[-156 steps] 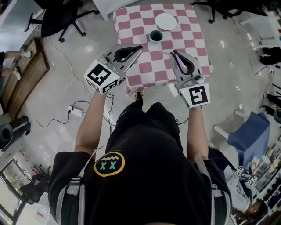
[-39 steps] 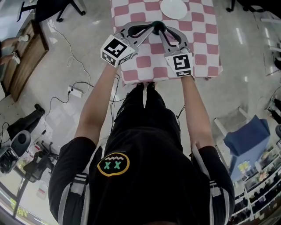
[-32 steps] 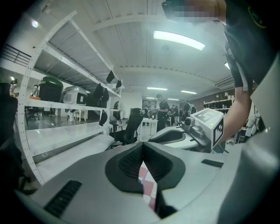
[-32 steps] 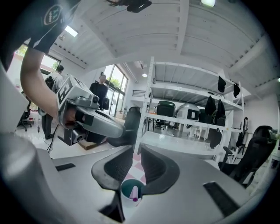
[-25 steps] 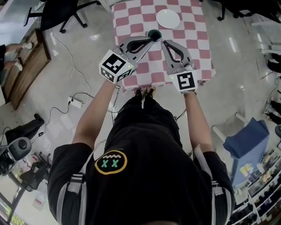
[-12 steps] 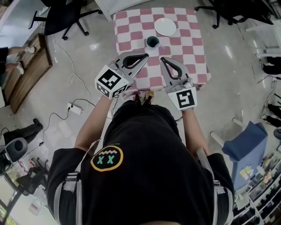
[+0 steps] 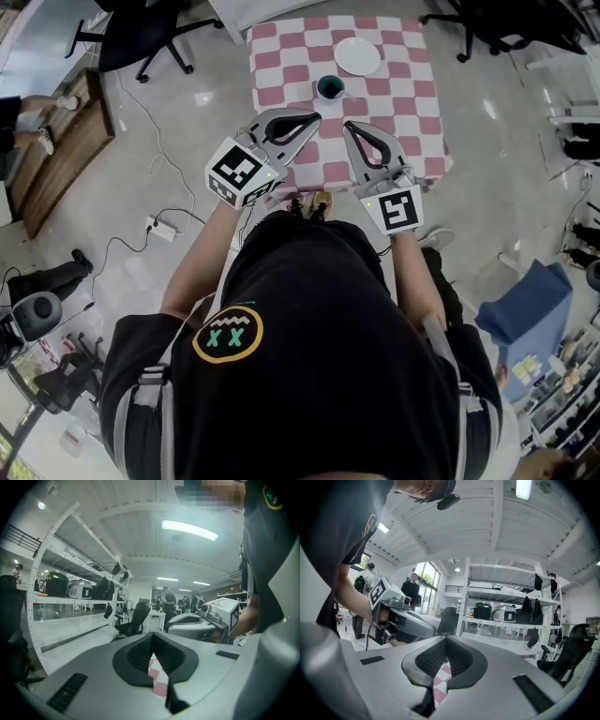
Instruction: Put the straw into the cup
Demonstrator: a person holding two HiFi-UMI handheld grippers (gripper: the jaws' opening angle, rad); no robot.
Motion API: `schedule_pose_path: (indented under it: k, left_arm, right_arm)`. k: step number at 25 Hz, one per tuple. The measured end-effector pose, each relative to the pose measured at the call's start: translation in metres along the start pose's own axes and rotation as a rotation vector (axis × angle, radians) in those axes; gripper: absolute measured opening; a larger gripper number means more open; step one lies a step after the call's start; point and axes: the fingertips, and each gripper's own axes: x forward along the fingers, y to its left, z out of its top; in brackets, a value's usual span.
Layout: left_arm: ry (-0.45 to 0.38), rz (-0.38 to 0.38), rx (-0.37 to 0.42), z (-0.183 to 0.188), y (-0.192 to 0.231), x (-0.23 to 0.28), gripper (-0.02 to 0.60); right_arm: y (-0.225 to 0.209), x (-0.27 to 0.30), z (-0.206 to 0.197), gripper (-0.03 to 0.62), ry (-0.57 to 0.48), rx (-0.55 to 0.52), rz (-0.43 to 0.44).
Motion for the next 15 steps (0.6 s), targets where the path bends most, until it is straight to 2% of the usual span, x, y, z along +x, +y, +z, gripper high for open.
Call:
schedule_pose_path:
  k: [15]
  left_arm:
    - [0.006, -0.009, 0.006, 0.0004, -0.0016, 0.0019, 0.017]
  right_arm:
    - [-0.0072, -0.0024, 0.0062, 0.02, -0.015, 0.0, -0.017]
